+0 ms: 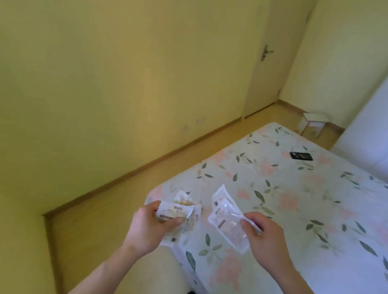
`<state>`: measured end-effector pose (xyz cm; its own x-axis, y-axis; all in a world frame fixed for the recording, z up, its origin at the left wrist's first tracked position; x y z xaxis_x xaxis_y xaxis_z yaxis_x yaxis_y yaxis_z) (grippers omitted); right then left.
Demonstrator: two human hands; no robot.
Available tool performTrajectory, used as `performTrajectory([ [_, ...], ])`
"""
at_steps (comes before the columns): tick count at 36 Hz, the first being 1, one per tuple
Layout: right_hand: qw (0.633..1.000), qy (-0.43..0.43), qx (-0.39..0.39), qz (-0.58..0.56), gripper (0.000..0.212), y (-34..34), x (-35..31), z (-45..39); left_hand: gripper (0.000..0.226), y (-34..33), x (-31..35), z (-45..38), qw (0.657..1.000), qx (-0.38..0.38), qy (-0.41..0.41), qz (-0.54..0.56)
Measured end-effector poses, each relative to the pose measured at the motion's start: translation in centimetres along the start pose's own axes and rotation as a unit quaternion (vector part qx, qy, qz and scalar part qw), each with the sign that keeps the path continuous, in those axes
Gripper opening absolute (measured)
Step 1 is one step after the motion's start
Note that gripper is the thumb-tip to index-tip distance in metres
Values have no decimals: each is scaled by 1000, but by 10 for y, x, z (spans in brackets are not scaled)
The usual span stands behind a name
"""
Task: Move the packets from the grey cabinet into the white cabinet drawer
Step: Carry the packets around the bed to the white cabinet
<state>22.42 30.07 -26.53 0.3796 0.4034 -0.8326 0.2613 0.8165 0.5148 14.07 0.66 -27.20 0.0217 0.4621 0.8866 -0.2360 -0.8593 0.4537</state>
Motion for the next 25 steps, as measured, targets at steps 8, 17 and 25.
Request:
performTrajectory([
  [8,987,73,-142,26,16,-121,-100,-109,20,109,-35,-56,989,136,61,10],
  [17,958,155,-234,67,16,-248,-210,-190,24,219,-98,-95,961,246,117,53],
  [25,958,142,-237,80,18,-354,-270,-269,24,312,-158,-190,958,253,120,70],
])
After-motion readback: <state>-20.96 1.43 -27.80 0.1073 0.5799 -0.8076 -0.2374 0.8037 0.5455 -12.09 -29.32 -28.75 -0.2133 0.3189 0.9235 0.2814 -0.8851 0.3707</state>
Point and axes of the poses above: each hand's wrist, its own z-axis away from the middle knuckle, its own y-axis out of the back of the hand, x = y × z, the point moved 9 cm from there along -z, towards the middle knuckle, and after that the axes turned 9 degrees about -y, right-handed, at the moved point
